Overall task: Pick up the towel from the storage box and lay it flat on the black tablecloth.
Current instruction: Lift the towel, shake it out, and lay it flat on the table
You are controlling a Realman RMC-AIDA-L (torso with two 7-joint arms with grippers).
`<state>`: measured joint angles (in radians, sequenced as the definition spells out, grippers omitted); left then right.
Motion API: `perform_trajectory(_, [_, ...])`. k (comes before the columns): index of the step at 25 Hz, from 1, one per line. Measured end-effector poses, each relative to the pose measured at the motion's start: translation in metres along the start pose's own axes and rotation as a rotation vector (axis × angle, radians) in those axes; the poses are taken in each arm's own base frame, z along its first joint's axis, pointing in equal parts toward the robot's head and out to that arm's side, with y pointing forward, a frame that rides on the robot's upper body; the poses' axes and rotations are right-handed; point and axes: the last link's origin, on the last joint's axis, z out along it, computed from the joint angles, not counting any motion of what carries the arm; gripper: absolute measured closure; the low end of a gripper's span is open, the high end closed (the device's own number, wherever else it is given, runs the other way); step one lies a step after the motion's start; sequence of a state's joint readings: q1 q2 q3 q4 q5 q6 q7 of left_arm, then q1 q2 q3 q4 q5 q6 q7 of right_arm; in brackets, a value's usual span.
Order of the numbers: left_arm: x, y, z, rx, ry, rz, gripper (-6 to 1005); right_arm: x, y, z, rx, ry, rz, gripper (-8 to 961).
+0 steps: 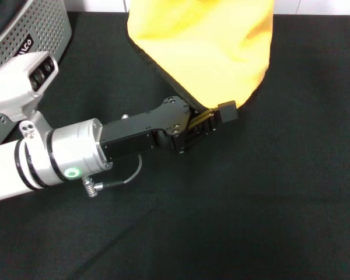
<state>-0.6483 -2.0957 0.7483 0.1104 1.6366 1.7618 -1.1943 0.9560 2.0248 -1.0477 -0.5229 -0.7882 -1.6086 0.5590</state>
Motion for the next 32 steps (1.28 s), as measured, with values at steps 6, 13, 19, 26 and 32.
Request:
perform_trajectory(6, [0.010, 0.018, -0.003, -0.127, 0.048, -0.007, 968, 0.016, 0.002, -0.019, 0.040, 0.117, 0.027, 947])
perform_trajectory(13, [0.019, 0.026, -0.010, -0.194, 0.067, -0.031, 969, 0.045, 0.025, -0.052, 0.052, 0.317, 0.101, 947])
perform_trajectory(19, [0.029, 0.023, -0.010, -0.193, 0.083, -0.053, 969, 0.074, 0.060, -0.079, 0.022, 0.503, 0.208, 947])
perform_trajectory(26, [0.043, 0.021, -0.007, -0.197, 0.145, -0.055, 969, 0.088, 0.087, -0.099, -0.027, 0.621, 0.282, 947])
perform_trajectory(32, [0.053, 0.021, -0.010, -0.195, 0.218, -0.046, 969, 0.094, 0.102, -0.105, -0.079, 0.687, 0.316, 859])
